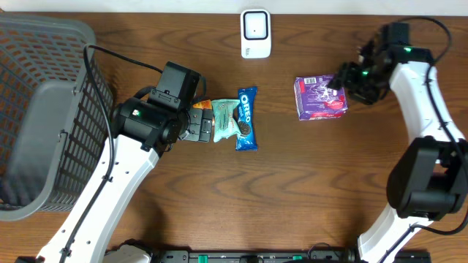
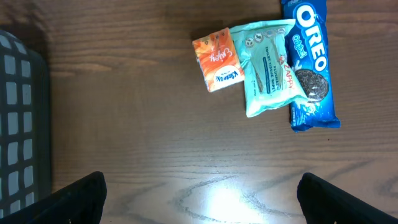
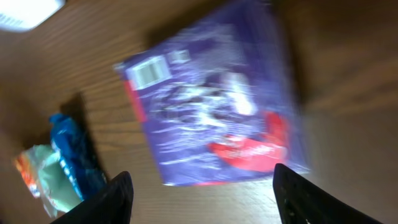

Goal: Scan the item barcode
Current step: 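Reach the right gripper to the blue Oreo pack and grasp it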

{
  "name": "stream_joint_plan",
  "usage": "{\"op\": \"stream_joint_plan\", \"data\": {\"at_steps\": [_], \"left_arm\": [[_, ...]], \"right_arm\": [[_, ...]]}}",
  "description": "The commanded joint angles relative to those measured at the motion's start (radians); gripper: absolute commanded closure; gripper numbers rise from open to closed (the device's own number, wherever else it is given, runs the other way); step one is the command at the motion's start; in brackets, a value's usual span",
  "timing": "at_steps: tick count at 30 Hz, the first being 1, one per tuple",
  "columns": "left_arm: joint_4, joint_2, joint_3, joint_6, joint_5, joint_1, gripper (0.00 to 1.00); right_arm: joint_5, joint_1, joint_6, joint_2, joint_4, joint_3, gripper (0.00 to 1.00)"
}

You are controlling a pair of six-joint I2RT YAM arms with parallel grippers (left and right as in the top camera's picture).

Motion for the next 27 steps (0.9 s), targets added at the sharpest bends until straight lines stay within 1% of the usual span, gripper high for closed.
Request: {"op": "stream_joint_plan", "data": {"at_steps": [1, 2, 3, 4, 5, 6, 7, 9, 11, 17, 23, 25, 27], "left_arm": [[-0.002, 0.004, -0.002, -0.013, -0.009, 0.000, 0.02], [-0.002, 0.004, -0.002, -0.013, -0.009, 0.000, 0.02], [-0.002, 0.004, -0.002, -0.013, -0.009, 0.000, 0.02], [-0.002, 0.004, -0.002, -0.013, -0.009, 0.000, 0.02], [-0.002, 0.004, -0.002, -0.013, -0.009, 0.000, 0.02], [-0.002, 0.004, -0.002, -0.013, -0.009, 0.000, 0.02], [-0.002, 0.004, -0.002, -0.013, -0.009, 0.000, 0.02], [-0.002, 0.004, -0.002, -0.013, -0.009, 0.000, 0.02], [-0.002, 0.004, -0.002, -0.013, -0.009, 0.000, 0.02], [-0.002, 0.004, -0.002, -0.013, -0.009, 0.000, 0.02], [-0.002, 0.004, -0.002, -0.013, -0.009, 0.000, 0.02], [-0.002, 0.004, -0.002, -0.013, -0.009, 0.000, 0.02], [-0.002, 0.004, -0.002, -0.013, -0.009, 0.000, 0.02]], "right_arm": [[-0.007, 0.062, -0.084, -0.003, 0.019, 0.016, 0.34], [-0.007, 0.087, -0.100, 0.005, 0.027, 0.016, 0.34], [-0.007, 0.116, -0.110, 0.019, 0.040, 0.015, 0.36], [-0.007, 0.138, -0.109, 0.032, 0.053, 0.014, 0.43], [-0.007, 0.163, -0.108, 0.047, 0.072, 0.013, 0.55], [-0.006, 0.190, -0.105, 0.065, 0.095, 0.013, 0.71], [-0.006, 0.207, -0.105, 0.076, 0.112, 0.013, 0.84], [0.005, 0.239, -0.102, 0.106, 0.161, 0.013, 0.97], [0.089, 0.264, -0.039, 0.136, 0.195, 0.013, 0.99], [0.284, 0.274, 0.057, 0.209, 0.237, 0.013, 0.99], [0.463, 0.268, 0.068, 0.211, 0.301, 0.013, 0.99], [0.537, 0.268, 0.106, 0.211, 0.292, 0.013, 0.99], [0.532, 0.268, 0.105, 0.211, 0.288, 0.013, 0.99]]}}
